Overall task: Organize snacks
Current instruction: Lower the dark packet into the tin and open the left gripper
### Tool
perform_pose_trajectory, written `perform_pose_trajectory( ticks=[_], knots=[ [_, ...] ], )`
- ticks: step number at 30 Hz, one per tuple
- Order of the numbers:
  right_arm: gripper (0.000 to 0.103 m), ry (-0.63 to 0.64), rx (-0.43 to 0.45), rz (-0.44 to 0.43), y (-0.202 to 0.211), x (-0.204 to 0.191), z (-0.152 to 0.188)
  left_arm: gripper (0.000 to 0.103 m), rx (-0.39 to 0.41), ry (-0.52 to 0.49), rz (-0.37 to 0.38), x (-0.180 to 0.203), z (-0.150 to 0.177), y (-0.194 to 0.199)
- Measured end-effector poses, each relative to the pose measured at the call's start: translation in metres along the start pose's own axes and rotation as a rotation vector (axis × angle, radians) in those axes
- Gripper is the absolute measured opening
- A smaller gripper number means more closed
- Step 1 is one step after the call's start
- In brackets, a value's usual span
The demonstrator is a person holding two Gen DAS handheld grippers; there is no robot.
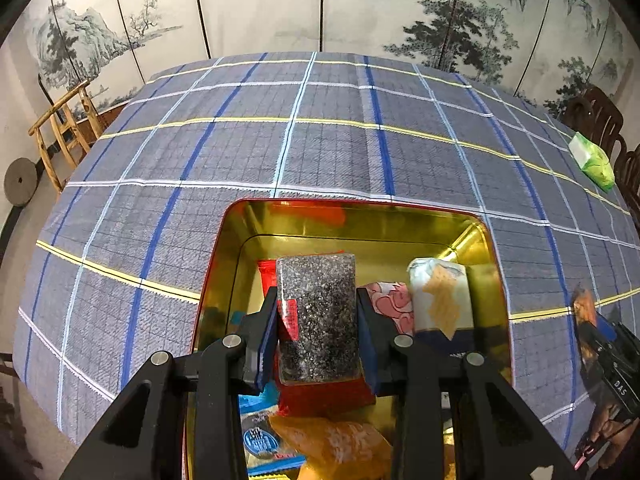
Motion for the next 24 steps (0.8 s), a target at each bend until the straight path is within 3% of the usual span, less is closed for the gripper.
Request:
perform_pose_trajectory(
  ticks=[7, 20, 24],
  knots=[
    [0.038, 0.000, 0.000, 0.000, 0.000, 0.000, 0.000, 0.032, -0.014, 0.007, -0.003, -0.004, -0.001, -0.007],
    [0.038, 0.000, 0.000, 0.000, 0.000, -0.001, 0.000, 0.033, 0.048, -0.009, -0.018, 0.003, -0.003, 0.019],
    [0.038, -0.001, 0.000, -0.001, 0.000, 0.000, 0.000, 0.047, 0.080, -0.006, -0.032, 0.006, 0.007, 0.039]
  ],
)
Point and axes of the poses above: each gripper's, at about its wrist camera, not at the fingertips, and y roughly against the way its jaws point, x to its right, z to its underside, the point moved 5 cm from there along -y, roughly the way its jaws point, and after that the axes turned 5 degrees about y, right-handed, at the moved point
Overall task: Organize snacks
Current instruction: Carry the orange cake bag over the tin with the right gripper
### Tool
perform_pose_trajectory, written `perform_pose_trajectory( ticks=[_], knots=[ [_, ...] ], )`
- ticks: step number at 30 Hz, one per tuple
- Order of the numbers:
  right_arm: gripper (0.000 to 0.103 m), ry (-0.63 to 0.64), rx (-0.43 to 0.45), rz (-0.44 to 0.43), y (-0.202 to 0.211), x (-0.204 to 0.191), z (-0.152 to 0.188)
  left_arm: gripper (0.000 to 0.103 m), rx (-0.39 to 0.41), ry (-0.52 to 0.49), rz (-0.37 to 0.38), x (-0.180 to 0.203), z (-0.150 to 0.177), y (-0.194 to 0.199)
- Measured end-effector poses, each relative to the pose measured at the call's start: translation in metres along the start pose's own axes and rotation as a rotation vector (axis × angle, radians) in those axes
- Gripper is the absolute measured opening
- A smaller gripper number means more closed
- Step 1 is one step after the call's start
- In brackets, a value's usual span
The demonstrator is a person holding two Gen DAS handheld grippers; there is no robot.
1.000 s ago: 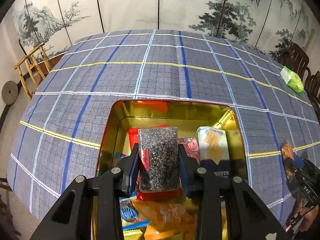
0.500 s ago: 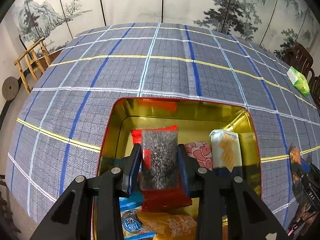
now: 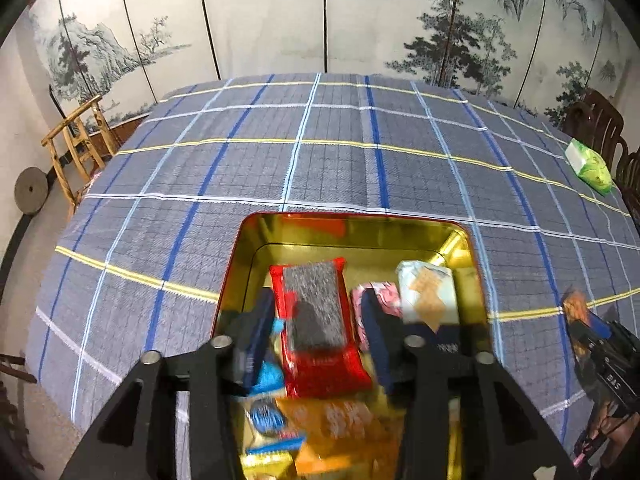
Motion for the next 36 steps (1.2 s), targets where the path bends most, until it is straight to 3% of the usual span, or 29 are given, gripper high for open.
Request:
perform_pose_trajectory(
  ticks=[12, 26, 36],
  knots=[
    [0.038, -0.009, 0.004, -0.020, 0.005, -0.009, 0.004, 0.051, 0.045, 0.021, -0.048, -0.001, 0.044, 0.051],
    [0.038, 0.044, 0.058, -0.057, 0.044, -0.050, -0.011, 0.053, 0.060, 0.042, -0.063, -0.010, 0.074, 0.074],
    [0.038, 0.101, 0.083, -0.127, 0.060, -0.102, -0.033, 0.069, 0.104, 0.058, -0.119, -0.032, 0.085, 0.090]
  ],
)
Point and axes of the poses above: each gripper's, at about its wrist camera, not at the fingertips, and y roughly against the way its jaws point, x to its right, z to its underside, the point moved 5 cm from there along -y, roughly the way its jaws point, and after that the axes turned 5 degrees about y, right-handed, at the moved point
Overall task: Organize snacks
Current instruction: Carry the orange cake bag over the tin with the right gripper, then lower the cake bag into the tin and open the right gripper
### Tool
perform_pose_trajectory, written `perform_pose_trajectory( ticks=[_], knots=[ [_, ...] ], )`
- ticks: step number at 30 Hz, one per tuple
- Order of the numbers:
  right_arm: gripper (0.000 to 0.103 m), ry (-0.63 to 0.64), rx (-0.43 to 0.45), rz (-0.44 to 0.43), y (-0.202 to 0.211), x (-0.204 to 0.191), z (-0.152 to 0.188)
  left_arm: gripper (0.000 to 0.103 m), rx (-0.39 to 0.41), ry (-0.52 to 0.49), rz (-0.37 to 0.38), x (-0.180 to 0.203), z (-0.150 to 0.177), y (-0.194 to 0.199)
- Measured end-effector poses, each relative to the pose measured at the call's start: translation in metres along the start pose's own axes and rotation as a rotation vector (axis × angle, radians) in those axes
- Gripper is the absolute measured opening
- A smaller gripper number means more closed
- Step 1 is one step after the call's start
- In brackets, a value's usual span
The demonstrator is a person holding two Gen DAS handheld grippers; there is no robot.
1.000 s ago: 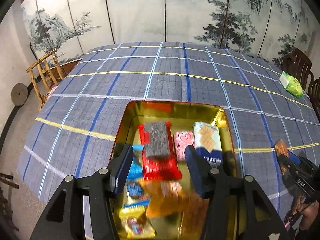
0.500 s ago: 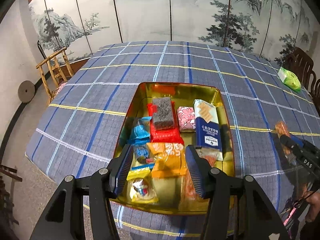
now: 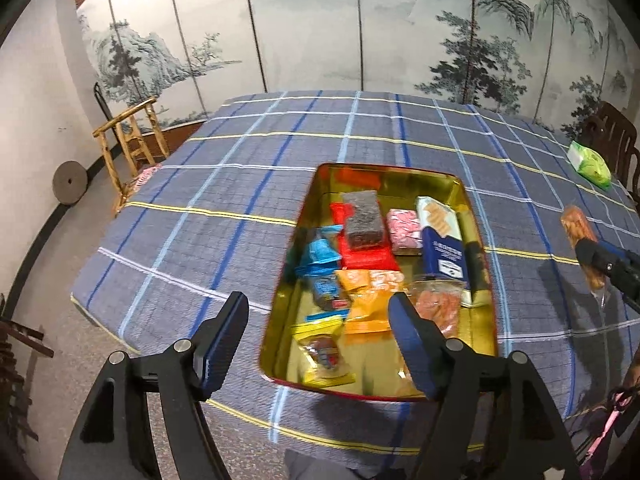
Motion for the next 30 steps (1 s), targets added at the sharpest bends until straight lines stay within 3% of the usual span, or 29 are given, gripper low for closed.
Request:
perform_pose_trajectory(
  ticks=[15, 30],
  knots=[
    [0.038, 0.075, -0.051, -0.113, -0.043, -0.074, -0.029, 0.076, -0.011, 0.042, -0.025, -0.033, 0.011, 0.001],
    [0.038, 0.044, -0.109, -0.145, -0.082, -0.092, -0.040, 0.080, -0.004, 0.044, -0.047, -0.044, 0.013, 0.001]
  ],
)
Point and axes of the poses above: each gripper's, at about its wrist camera, not at the fingertips, and y roughly against the way its jaws point, x to its right, z to its underside, the point moved 5 cm from there along -y, roughly the way its jaws point, and after that the axes turned 5 degrees about y, right-handed, at the moved point
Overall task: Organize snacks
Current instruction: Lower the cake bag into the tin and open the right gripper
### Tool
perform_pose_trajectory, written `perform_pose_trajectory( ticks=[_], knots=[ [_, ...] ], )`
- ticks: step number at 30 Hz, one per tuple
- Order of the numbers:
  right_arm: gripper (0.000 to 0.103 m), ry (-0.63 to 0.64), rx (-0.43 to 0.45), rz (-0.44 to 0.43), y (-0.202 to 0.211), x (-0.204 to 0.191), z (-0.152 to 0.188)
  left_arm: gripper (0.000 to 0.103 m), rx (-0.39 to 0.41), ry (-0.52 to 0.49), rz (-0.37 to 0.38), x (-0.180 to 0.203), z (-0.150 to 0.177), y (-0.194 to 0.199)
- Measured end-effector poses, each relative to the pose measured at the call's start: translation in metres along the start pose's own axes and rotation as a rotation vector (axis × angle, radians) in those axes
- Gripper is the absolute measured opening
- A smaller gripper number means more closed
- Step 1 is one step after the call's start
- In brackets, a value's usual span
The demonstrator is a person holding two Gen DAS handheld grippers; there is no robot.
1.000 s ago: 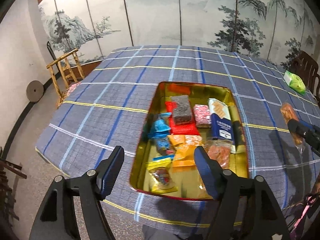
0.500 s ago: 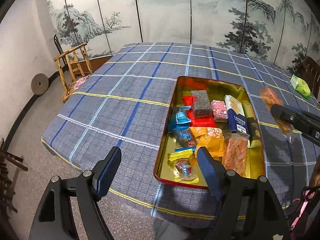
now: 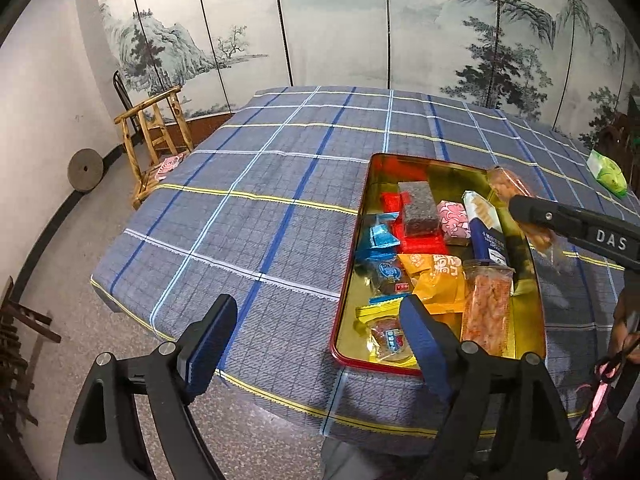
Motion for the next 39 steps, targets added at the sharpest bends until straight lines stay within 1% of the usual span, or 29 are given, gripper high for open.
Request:
perform_pose_trajectory(
  ticks=[14, 23, 31, 39],
  knots=[
    [0.038, -0.048, -0.045, 0.000, -0.031, 0.006, -0.003, 0.081, -0.021, 0.020, 0.002, -0.007, 0.002, -0.012],
    [0.038, -0.076, -0.066, 0.002, -0.046, 0.009, -0.005, 0.083, -0.014, 0.022, -0.008, -0.009, 0.002, -0.014],
    [0.038, -0.088, -0.079, 0.004, -0.056, 0.009, -0.004, 0.083, 0.030, 0.012, -0.027, -0.010, -0.002, -0.015],
    [0.039, -0.092, -0.074, 0.009, -0.059, 0.008, -0.004, 0.083, 0.014, 0.025, -0.012, -0.008, 0.000, -0.020]
  ],
)
Point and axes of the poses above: each gripper's, at about its wrist camera, not at the fingertips, and y roughly against the way its jaws point, x to its right, z to its underside, the point moved 5 cm from there along -y, roughly the way its jaws point, and after that the axes turned 5 degrees about y, right-handed, at the moved point
